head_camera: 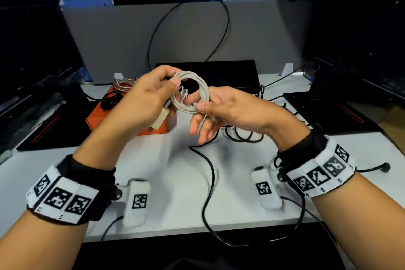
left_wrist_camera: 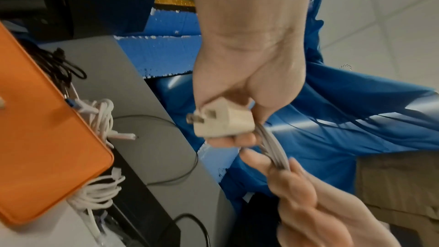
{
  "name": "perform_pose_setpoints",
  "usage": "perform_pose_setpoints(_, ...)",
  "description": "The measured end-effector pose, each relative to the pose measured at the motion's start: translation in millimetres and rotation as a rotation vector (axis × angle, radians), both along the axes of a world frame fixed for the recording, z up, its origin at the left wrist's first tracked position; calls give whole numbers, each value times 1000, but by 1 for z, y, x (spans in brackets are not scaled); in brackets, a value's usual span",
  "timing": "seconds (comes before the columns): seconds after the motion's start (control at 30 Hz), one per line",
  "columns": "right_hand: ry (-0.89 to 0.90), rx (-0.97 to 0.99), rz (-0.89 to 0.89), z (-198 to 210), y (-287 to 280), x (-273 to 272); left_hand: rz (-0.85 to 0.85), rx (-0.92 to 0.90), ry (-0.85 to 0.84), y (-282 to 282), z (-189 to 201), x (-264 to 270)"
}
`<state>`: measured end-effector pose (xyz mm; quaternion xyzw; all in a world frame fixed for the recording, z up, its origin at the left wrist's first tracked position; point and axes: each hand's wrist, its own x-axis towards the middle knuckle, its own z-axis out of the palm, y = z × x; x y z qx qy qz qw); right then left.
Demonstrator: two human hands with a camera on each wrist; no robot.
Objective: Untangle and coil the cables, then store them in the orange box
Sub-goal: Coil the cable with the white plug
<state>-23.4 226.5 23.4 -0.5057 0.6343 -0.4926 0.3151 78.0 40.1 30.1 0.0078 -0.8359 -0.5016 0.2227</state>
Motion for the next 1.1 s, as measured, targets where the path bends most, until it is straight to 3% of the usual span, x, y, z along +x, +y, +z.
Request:
perform_pose_setpoints(0.13,141,13,-94,4,10,-11,-183,40,-150,-12,7,12)
perform_pose_setpoints(0.2,179,16,-118,6,12,-13,-160,-20,-136,-13,7,12)
perform_pose_setpoints(0.37,170,-15,-158,9,14,-17,90,-164,56,-2,-2,0)
perform_pose_setpoints(0.53,125,-7,-213,0,10,-18,-32,-44,-61,-13,-5,-3)
perform_pose_setpoints(0.73,-60,-40,-364,-10,-6,-18,18,75,-35,-7,-9,-6)
perform_pose_setpoints(0.93,-392,-14,-225,-33,-23,-6,141,326,28,6,-22,-16)
perform_pose_setpoints(1.1,-364,-1,-243,-36,-27,-4,185,136,-49,-10,-27,-20)
